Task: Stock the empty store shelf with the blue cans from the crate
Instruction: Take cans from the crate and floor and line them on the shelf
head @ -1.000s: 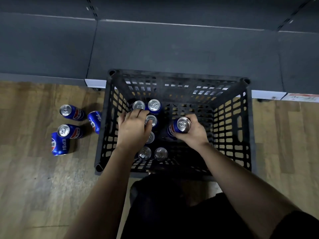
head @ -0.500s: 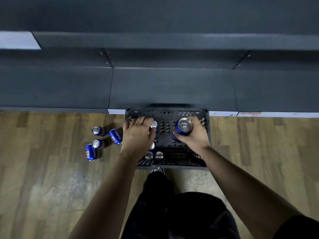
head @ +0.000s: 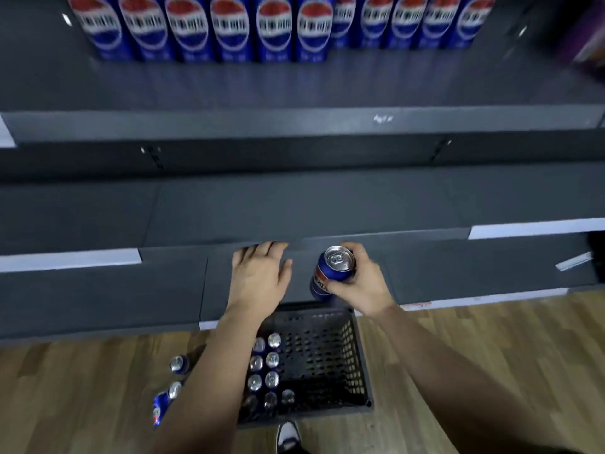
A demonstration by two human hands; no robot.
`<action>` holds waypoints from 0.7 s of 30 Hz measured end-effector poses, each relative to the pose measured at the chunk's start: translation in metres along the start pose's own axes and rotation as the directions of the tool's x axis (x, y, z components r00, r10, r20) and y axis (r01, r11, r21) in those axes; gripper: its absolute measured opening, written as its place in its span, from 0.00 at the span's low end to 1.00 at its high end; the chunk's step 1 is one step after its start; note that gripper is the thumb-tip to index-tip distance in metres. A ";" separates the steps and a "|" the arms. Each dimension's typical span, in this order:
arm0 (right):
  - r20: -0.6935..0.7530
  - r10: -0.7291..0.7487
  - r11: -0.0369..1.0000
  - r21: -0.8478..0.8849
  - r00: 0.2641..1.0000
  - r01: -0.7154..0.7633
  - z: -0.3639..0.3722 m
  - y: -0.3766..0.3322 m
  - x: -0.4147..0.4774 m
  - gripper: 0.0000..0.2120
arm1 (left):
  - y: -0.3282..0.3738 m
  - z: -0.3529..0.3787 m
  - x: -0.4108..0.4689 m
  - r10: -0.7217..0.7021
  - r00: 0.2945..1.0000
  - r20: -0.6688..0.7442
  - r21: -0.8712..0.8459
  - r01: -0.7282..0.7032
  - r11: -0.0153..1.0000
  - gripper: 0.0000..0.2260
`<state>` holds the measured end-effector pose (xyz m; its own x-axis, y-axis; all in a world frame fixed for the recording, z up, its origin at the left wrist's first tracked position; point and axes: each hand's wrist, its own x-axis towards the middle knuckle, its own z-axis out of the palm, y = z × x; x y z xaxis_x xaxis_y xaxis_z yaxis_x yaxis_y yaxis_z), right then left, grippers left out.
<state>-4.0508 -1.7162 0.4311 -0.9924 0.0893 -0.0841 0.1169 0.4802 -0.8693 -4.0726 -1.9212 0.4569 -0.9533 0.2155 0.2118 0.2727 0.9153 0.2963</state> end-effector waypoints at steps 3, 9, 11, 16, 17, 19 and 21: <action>-0.066 -0.087 0.995 0.049 0.994 0.091 -0.021 -0.037 0.010 0.28 | 0.008 -0.029 0.026 0.043 0.998 -0.050 -0.021 -0.044 0.999 0.15; -0.162 -0.256 0.960 0.073 0.953 0.270 -0.058 -0.096 0.030 0.26 | 0.022 -0.067 0.062 0.104 0.987 -0.123 -0.021 -0.107 0.994 0.16; -0.188 -0.292 0.947 0.077 0.938 0.311 -0.070 -0.111 0.038 0.27 | 0.028 -0.076 0.074 0.122 0.982 -0.144 -0.014 -0.126 0.992 0.16; -0.242 -0.381 0.913 0.053 0.892 0.404 -0.102 -0.144 0.066 0.26 | 0.043 -0.094 0.107 0.152 0.964 -0.220 -0.012 -0.158 0.987 0.16; -0.246 -0.395 0.908 0.045 0.885 0.417 -0.109 -0.150 0.072 0.26 | 0.046 -0.097 0.113 0.152 0.960 -0.236 -0.012 -0.159 0.987 0.16; -0.250 -0.415 0.899 0.037 0.875 0.437 -0.125 -0.160 0.085 0.27 | 0.053 -0.102 0.125 0.148 0.951 -0.270 -0.008 -0.155 0.988 0.15; -0.252 -0.432 0.889 0.042 0.866 0.456 -0.141 -0.167 0.099 0.29 | 0.060 -0.104 0.138 0.150 0.939 -0.311 0.009 -0.155 0.988 0.14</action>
<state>-4.1628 -1.6645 0.6363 -0.9003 0.0896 0.4259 -0.3505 0.4307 -0.8316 -4.1738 -1.8719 0.6006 -0.8133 0.2337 0.5328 0.4157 0.8741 0.2511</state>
